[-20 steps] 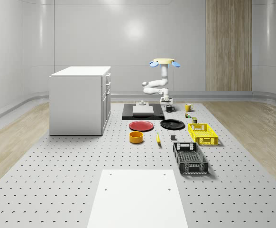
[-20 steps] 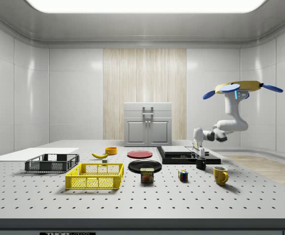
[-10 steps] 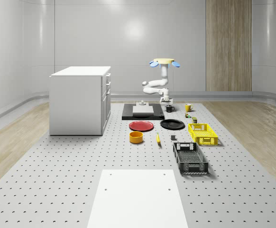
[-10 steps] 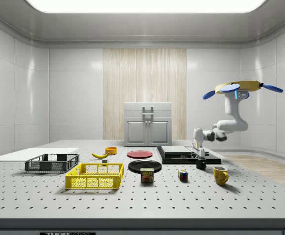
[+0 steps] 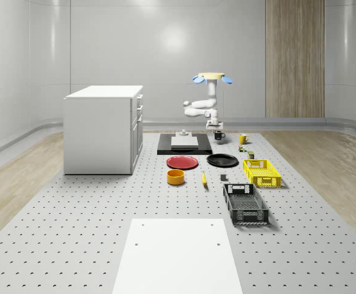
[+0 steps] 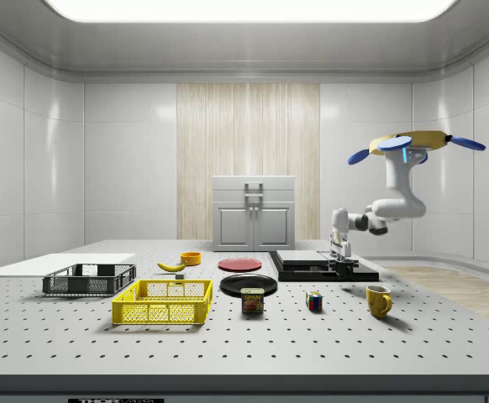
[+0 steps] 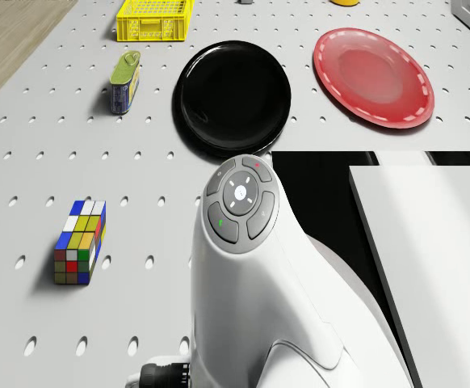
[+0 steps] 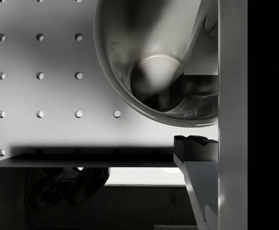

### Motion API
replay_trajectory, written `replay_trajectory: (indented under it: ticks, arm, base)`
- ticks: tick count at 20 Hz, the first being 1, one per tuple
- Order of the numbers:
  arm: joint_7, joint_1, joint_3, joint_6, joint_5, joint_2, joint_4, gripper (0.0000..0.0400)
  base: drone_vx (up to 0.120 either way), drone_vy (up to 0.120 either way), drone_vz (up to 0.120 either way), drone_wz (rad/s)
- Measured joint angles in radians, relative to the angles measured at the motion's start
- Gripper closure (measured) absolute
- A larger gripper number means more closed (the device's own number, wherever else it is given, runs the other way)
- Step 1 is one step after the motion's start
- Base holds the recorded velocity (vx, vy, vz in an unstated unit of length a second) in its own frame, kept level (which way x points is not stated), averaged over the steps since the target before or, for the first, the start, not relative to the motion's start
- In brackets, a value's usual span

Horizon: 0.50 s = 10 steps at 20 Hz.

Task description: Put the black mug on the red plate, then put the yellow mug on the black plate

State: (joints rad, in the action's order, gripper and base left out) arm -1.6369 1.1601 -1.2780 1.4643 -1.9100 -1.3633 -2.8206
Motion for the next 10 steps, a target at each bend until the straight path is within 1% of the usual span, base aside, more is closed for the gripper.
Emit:
replay_trajectory:
  ticks: [4,5,6,8,10]
  arm:
    - [-0.006,0.004,-0.029,-0.002,0.03,-0.008,-0.005,0.029]
    - [-0.007,0.005,-0.034,-0.002,0.036,-0.01,-0.005,0.029]
    - [-0.009,0.006,-0.038,-0.001,0.04,-0.013,-0.006,0.029]
    - [-0.011,0.008,-0.044,0.002,0.047,-0.018,-0.006,0.029]
    - [-0.012,0.01,-0.048,0.006,0.053,-0.023,-0.007,0.029]
  base:
    - [0.0,0.0,0.12,0.0]
    - [0.04,0.0,0.12,0.0]
    - [0.12,-0.08,0.12,0.0]
    - [0.12,-0.12,0.12,0.0]
    - [0.12,-0.12,0.02,0.0]
